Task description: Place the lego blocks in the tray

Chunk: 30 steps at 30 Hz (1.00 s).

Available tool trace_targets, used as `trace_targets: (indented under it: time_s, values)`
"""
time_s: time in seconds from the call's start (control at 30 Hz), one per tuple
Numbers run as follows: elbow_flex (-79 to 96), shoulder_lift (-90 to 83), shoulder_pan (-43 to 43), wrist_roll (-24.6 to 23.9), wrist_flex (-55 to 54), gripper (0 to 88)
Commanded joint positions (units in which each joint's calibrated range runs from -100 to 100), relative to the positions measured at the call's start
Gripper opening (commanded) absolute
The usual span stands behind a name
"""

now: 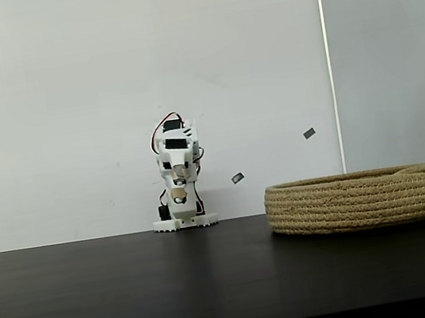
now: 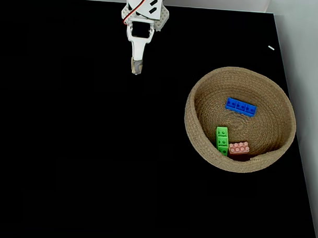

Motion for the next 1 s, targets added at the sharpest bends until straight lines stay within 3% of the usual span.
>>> trace_targets:
  time_s: [0.0, 0.3, 0.97]
  values:
    - [1.06, -0.49, 0.20, -0.15, -1.08, 11.5]
    - [1.06, -0.49, 0.04, 0.24, -1.08, 0.5]
    - [1.06, -0.49, -0.05, 0.15, -1.25, 0.5]
